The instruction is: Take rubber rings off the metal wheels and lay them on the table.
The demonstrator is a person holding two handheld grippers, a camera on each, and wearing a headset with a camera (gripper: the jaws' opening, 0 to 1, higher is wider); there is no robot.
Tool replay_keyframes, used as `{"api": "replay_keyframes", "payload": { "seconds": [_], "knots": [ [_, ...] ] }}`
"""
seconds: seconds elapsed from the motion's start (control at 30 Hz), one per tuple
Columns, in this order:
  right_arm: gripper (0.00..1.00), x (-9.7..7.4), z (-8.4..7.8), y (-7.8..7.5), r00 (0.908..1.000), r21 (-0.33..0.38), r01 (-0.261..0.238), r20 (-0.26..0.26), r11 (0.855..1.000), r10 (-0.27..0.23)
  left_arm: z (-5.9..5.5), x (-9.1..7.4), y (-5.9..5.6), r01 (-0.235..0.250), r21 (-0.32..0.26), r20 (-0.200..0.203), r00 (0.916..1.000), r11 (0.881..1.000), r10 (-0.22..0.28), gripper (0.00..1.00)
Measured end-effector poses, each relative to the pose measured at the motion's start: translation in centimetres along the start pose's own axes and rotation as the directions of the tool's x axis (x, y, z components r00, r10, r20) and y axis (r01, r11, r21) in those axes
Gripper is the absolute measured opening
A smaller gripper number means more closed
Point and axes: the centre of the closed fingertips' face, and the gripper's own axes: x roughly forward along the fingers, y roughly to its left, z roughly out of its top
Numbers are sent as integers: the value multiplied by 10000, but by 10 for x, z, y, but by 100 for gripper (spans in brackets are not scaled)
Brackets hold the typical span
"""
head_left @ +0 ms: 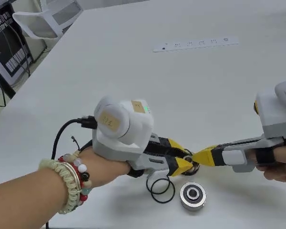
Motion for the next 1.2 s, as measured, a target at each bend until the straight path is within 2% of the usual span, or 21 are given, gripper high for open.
{"api": "replay_keyframes", "payload": {
  "seconds": [0.17,0.3,0.53,0.63,0.77,0.97,1.03,1.1,1.2],
  "knots": [
    [0,-1,0,-2,9999,-213,169,-24,9996,-170,0,-1,-3,169,35,-113,9998,9999,-169,19],
    [0,-3,1,-2,9997,-256,248,8,9994,-248,7,-6,-4,224,107,33,9997,9997,-225,20],
    [0,-9,5,-2,9993,-354,372,70,9987,-370,15,-20,-4,259,499,69,9996,9984,-263,33],
    [0,-14,9,-2,9987,-473,483,192,9977,-474,22,-30,-4,226,558,293,9993,9982,-243,38],
    [0,-22,13,0,9980,-561,570,322,9968,-552,27,-44,-5,90,854,349,9993,9963,-120,44],
    [0,-34,17,5,9961,-887,744,534,9933,-699,26,-70,-3,-220,1100,340,9993,9937,184,50],
    [0,-39,18,7,9958,-985,782,545,9921,-731,26,-78,-2,-258,1009,362,9991,9946,223,53],
    [0,-44,18,10,9958,-1070,777,571,9912,-719,23,-88,-1,-276,674,434,9988,9973,247,58],
    [0,-50,20,14,9956,-1189,760,643,9900,-688,19,-102,2,-544,652,507,9974,9964,511,61]
  ]
}}
